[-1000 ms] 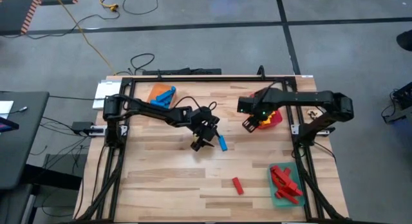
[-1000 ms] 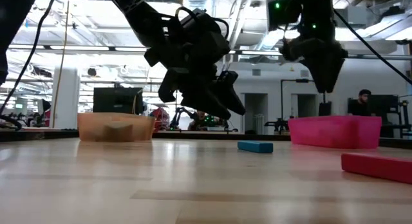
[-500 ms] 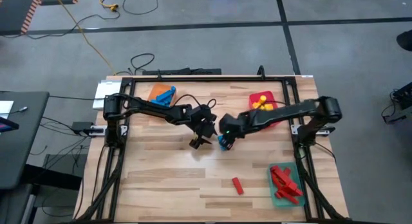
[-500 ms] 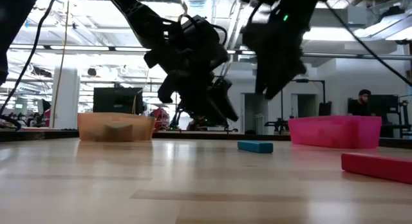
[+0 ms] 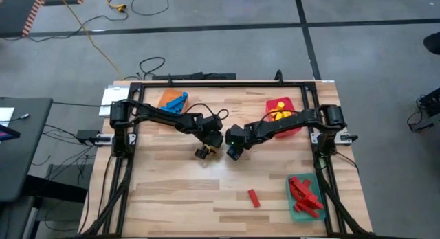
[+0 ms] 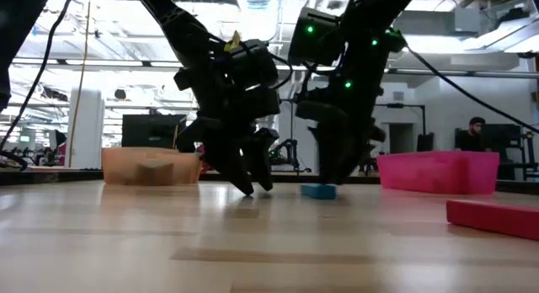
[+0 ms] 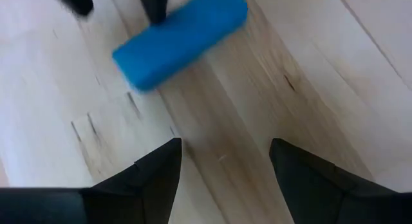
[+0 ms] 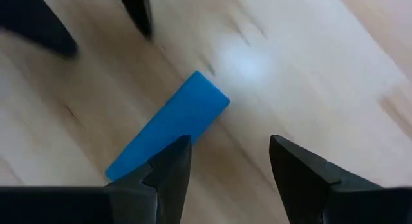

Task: Sort blocks
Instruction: Put the blue rectangle block into the orange bin

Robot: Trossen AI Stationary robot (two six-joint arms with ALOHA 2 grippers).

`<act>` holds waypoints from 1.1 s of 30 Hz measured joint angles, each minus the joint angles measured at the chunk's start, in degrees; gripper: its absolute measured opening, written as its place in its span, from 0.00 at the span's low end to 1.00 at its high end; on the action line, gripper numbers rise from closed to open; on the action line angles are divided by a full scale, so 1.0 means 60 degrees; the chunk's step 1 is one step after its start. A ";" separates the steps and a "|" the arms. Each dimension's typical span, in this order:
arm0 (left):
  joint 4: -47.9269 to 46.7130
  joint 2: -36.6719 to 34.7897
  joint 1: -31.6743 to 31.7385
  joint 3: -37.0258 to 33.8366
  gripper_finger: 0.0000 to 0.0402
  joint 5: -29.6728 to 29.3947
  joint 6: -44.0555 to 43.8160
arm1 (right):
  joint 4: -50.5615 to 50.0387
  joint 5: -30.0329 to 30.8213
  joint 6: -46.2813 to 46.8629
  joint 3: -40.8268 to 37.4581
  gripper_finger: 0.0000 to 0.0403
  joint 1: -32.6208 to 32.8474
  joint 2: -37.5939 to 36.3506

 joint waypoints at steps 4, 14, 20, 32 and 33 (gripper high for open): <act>0.0040 -0.0004 0.0000 -0.0027 0.59 -0.0091 -0.0005 | 0.1336 -0.0773 -0.0337 -0.0247 0.55 -0.0189 0.0015; 0.0096 -0.0011 -0.0018 -0.0034 0.59 -0.0512 -0.0032 | 0.2173 -0.1046 -0.0998 -0.0282 0.55 0.0148 -0.0070; 0.0192 -0.0011 -0.0014 -0.0034 0.59 -0.0728 -0.0180 | 0.1356 -0.1119 -0.0794 -0.0282 0.55 0.0487 -0.0076; 0.1157 0.0029 0.0003 -0.0049 0.59 -0.1707 -0.1480 | 0.0016 -0.0124 0.0218 -0.0268 0.55 0.0745 -0.0007; 0.1180 0.0029 0.0000 -0.0049 0.59 -0.1719 -0.1551 | 0.0037 -0.0004 0.0314 -0.0268 0.55 0.0745 -0.0011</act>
